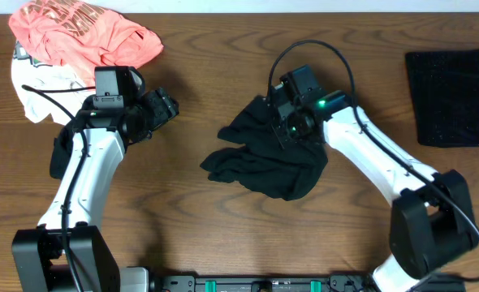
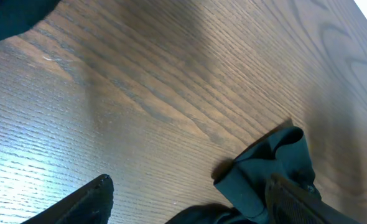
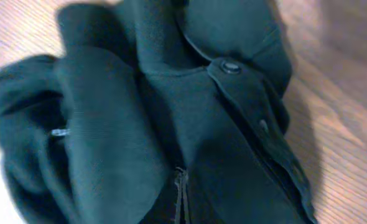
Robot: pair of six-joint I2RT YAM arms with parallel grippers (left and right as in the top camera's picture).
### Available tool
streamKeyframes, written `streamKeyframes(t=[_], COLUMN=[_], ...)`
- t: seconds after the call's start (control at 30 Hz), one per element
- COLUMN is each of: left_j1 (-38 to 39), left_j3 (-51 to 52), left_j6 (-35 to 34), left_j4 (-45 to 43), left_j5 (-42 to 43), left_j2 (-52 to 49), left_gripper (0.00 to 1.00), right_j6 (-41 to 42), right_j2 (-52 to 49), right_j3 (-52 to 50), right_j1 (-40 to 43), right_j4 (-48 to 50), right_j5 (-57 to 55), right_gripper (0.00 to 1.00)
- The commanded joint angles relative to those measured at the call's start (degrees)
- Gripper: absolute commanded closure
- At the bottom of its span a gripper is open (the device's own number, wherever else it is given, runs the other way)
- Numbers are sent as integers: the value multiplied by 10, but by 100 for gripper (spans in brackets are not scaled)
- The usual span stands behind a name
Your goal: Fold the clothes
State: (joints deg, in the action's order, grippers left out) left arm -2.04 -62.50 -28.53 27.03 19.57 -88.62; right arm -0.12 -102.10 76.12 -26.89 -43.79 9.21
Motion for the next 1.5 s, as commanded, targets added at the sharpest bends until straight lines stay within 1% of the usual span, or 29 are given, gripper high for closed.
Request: streamKeyframes(t=[0.0,0.03,0.07,0.1,0.17,0.37,0.5,0.83,0.93,1.1,1.17,1.23,1.3,1.33,1.47], left_j1=[-1,-1,-1,-1,-1,-1,-1,-1,-1,-1,-1,-1,-1,-1,-1], left_j3=[-9,-9,-9,-9,-9,-9,-9,-9,-9,-9,-9,-9,-8,-8,-7], left_j6=[0,0,0,0,0,0,0,4,4,4,4,4,4,4,4], left_j4=[5,6,7,8,9,10,10,10,10,10,12,14,15,16,17], left_j5=[6,6,6,6,6,6,5,5,5,5,5,5,5,5,5], left_j2=[3,3,3,3,3,3,3,3,3,3,3,3,3,3,3], left_gripper=[22,22,22,22,22,22,22,22,22,22,22,22,22,22,22], right_j6=[-13,-18,-25,-34,-49,-80,-92,-103,-103,-103,-103,-103,-103,-103,-102], right_j2=[51,57,61,62,61,41,25,-13,-24,-30,-30,-30,-30,-30,-28], right_j3=[30,30,30,30,29,28,28,27,27,27,27,27,27,27,49], right_j1=[-6,-6,-6,-6,-6,-10,-14,-14,-14,-14,-14,-14,-14,-14,-14], right_j4=[-12,-16,-22,-31,-47,-85,-98,-98,-98,-96,-96,-96,-95,-92,-97], right_j5=[4,4,4,4,4,5,4,0,0,0,-1,-2,-4,-4,-4], right_gripper=[84,74,59,54,48,44,39,39,45,70,75,81,96,99,99])
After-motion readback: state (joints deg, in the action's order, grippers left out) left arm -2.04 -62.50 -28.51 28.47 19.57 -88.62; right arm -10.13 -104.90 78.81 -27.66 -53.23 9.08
